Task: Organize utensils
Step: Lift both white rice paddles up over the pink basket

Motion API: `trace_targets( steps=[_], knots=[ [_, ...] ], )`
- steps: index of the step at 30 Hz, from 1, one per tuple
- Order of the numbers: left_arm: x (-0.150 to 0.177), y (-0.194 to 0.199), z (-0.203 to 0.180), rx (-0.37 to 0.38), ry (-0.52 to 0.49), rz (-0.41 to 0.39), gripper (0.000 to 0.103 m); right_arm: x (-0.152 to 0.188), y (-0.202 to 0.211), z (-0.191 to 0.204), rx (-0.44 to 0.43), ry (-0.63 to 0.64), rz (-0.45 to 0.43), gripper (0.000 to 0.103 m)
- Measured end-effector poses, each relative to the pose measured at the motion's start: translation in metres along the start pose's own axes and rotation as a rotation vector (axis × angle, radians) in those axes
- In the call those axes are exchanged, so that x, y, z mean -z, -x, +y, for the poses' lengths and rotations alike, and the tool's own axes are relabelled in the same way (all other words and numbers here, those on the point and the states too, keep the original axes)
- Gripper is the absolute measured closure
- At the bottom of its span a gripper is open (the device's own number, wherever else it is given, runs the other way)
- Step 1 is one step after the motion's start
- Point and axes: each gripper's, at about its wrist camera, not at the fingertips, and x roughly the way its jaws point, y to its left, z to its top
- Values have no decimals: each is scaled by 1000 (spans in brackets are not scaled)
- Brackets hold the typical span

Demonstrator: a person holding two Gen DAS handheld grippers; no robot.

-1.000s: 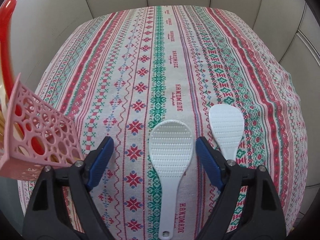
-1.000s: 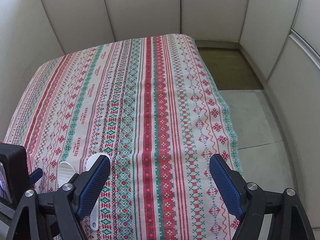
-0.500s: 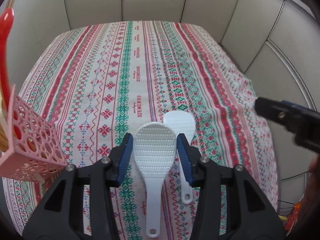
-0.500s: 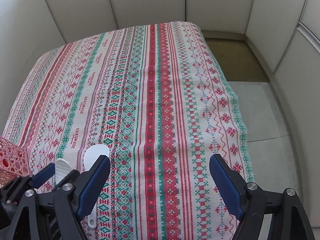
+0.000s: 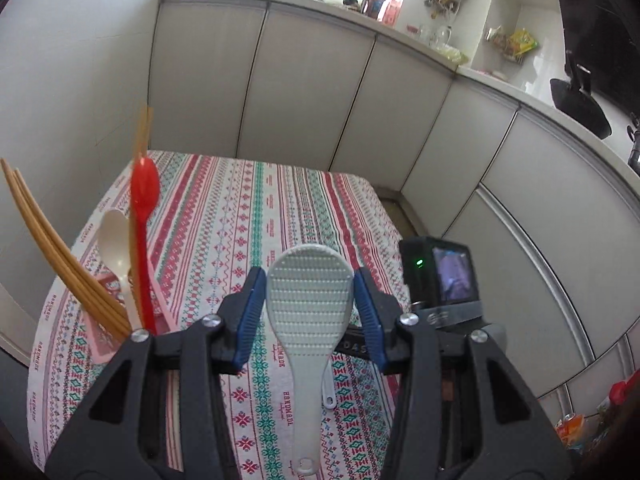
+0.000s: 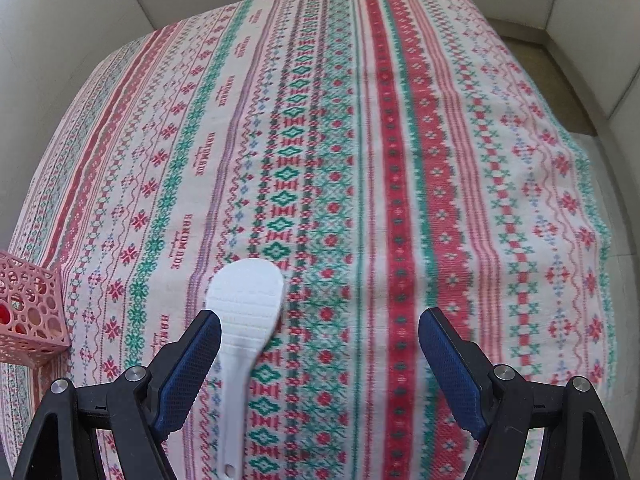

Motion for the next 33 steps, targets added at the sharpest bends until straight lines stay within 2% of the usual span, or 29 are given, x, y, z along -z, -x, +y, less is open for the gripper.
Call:
trace_targets(
  steps=[4, 8, 10, 11, 12, 15, 23, 29, 33],
  knots=[
    [-11, 27, 13, -16, -21, -105, 56, -5, -18, 20, 10, 40, 27, 18],
    [-21, 50, 32, -36, -15, -202, 56, -10, -31, 33, 69, 71, 26, 19],
    [-22, 54, 42, -46, -8, -240, 56, -11, -32, 41, 113, 120, 15, 37],
    [-23, 54, 45, -51, -7, -255, 56, -12, -30, 45, 85, 137, 12, 55],
    [-25, 55, 49, -57, -7, -266, 56, -13, -27, 48, 88, 142, 23, 55],
    [-26, 58, 57, -57, 12, -290, 56, -15, -4, 55, 112, 186, -57, 55],
    [-24, 69, 81, -25, 117, -335, 56, -15, 68, 46, 79, 128, -299, 55],
    [-17, 69, 91, -12, 138, -399, 56, -12, 135, 57, -11, 67, -590, 55],
    [-9, 62, 95, -28, 102, -467, 56, -4, 157, 66, -87, 20, -712, 55]
  ],
)
